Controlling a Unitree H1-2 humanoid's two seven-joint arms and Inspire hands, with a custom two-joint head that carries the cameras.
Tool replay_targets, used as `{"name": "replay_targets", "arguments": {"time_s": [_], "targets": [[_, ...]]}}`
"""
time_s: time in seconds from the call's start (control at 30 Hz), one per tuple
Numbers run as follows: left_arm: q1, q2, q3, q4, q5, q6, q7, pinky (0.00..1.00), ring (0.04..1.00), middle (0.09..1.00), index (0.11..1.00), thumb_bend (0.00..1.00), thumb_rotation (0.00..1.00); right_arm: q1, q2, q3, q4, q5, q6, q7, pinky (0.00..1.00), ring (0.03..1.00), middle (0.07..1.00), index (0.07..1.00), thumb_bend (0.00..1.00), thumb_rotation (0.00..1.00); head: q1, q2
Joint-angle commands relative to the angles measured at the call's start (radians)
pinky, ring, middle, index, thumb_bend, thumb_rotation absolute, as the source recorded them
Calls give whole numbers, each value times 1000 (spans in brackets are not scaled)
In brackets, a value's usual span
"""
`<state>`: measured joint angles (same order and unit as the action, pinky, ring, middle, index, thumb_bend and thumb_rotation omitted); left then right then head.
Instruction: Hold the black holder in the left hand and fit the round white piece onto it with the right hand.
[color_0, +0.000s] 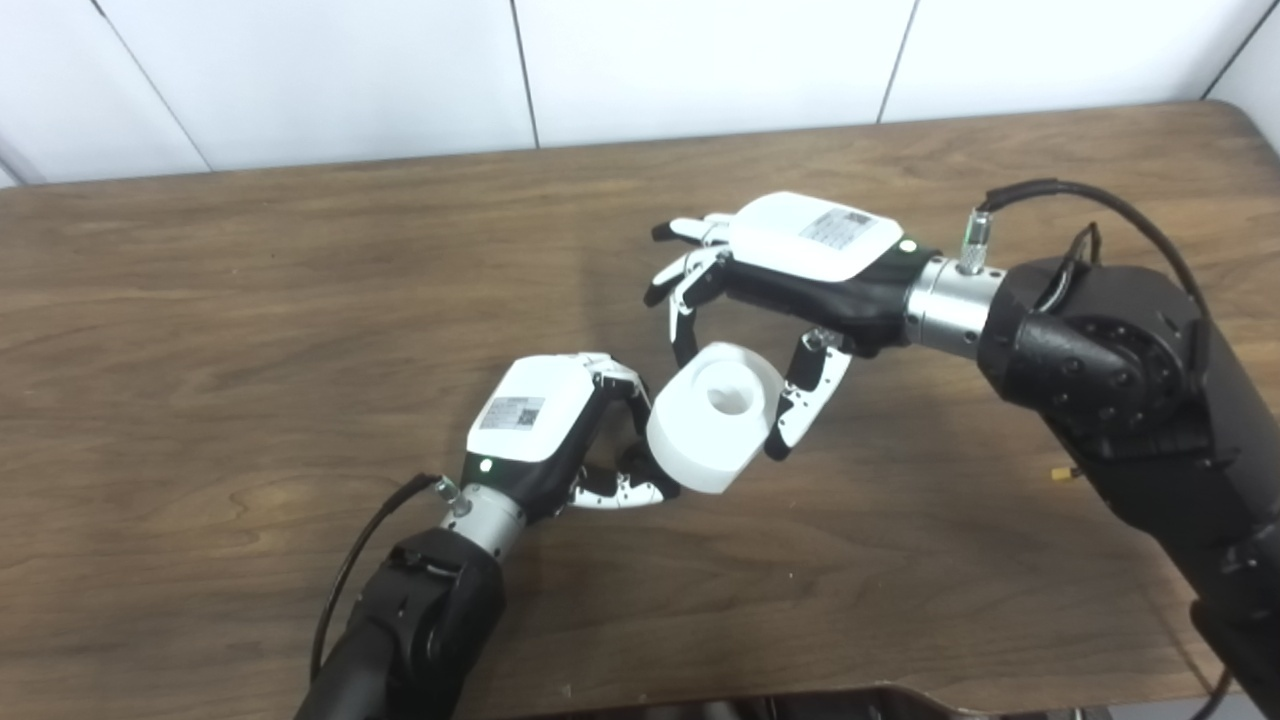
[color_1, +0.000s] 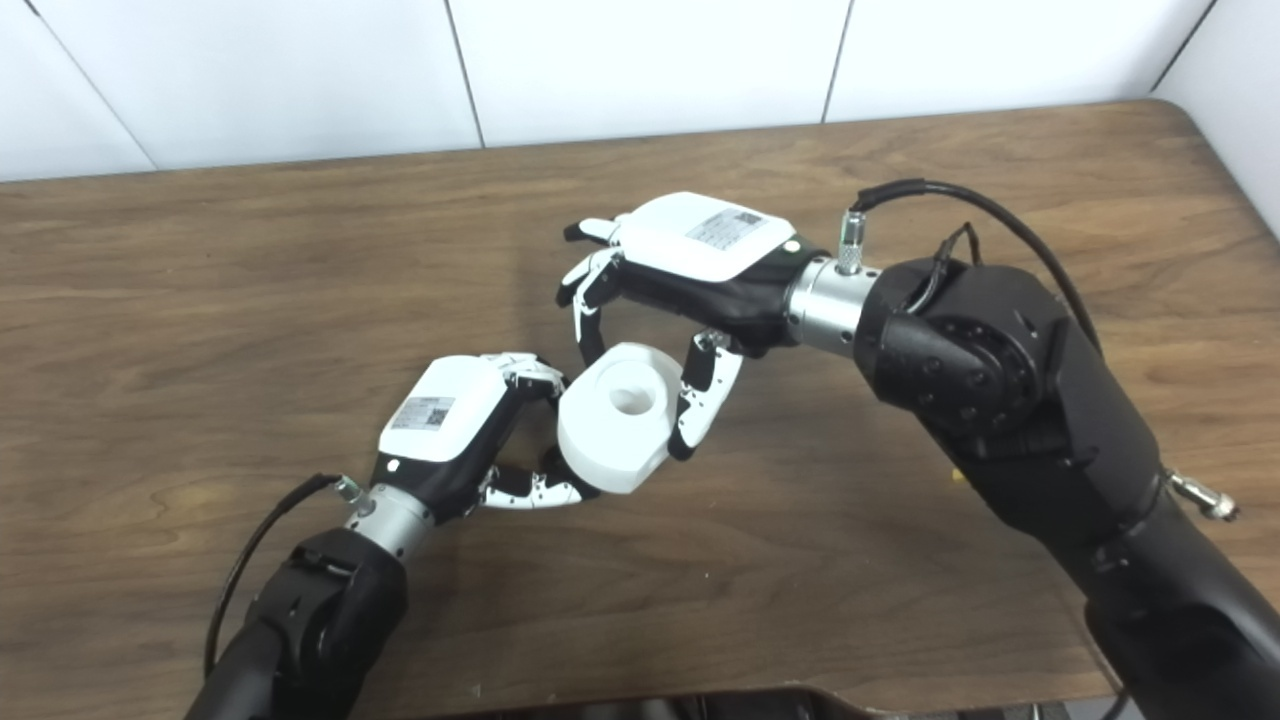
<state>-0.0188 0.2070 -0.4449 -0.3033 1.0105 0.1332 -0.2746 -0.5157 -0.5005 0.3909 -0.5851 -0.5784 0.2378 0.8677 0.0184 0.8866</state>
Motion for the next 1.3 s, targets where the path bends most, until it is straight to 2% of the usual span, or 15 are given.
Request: {"name": "replay_targets", "arguments": {"time_s": [0.0,0.5,0.73,0.9,1.27], "targets": [[39,23,-7,35,25,48,-81,801,822,713,486,521,49,-27,-11,-13,-9,-15,-34,-23,971,987,822,484,524,133,1,1],[43,3,-4,27,34,72,-109,759,842,724,486,521,49,-14,16,-11,-4,-45,-104,-28,935,999,827,483,524,133,4,-7],[45,-2,-11,32,50,66,-103,794,842,729,486,522,50,2,28,-19,-19,-46,-80,-14,965,1000,841,484,524,131,-7,-33],[51,-6,-14,34,52,56,-85,798,827,714,486,521,48,10,31,-17,-18,-53,-80,-9,996,1000,848,484,523,131,-7,-29],[50,-2,-9,32,51,60,-97,797,828,715,486,521,48,21,47,-12,0,-68,-99,-22,998,990,838,484,523,131,-31,-19]]}}
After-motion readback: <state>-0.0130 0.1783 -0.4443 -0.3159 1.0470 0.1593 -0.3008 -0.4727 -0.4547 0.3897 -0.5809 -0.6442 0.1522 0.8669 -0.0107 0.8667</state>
